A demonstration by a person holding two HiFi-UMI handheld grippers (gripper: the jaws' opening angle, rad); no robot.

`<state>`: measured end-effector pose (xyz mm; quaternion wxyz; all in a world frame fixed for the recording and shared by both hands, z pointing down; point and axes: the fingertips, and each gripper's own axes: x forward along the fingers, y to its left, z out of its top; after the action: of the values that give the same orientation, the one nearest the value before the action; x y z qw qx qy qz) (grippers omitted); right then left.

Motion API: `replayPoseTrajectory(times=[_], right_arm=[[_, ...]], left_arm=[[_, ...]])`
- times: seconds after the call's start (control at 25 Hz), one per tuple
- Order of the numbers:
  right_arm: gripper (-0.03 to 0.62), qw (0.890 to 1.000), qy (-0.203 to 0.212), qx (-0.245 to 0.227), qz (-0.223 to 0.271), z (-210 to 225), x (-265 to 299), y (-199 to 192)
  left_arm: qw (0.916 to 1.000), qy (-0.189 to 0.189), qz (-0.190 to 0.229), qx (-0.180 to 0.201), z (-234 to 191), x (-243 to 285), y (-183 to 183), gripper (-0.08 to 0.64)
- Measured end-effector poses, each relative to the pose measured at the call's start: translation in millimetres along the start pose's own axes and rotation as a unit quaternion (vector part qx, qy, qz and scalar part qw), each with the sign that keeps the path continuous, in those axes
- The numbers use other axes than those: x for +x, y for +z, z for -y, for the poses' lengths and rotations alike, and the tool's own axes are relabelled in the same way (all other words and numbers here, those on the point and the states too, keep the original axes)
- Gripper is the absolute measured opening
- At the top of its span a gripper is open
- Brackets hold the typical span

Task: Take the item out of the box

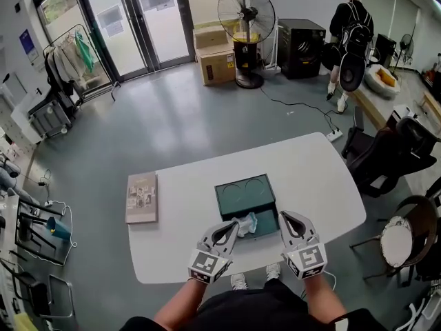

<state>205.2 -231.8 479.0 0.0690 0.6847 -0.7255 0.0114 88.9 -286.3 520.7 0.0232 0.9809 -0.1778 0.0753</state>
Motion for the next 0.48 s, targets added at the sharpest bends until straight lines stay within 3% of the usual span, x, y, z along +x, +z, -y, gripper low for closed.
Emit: replayPoseTrajectory(times=[0.48], right_arm=[[0.028,0.993,0.114,-0.037,-0.019,-2,33,-8]], left_arm=[[0.9982,0.055,-0.007,-0.021,-9,16,-15,0.012]])
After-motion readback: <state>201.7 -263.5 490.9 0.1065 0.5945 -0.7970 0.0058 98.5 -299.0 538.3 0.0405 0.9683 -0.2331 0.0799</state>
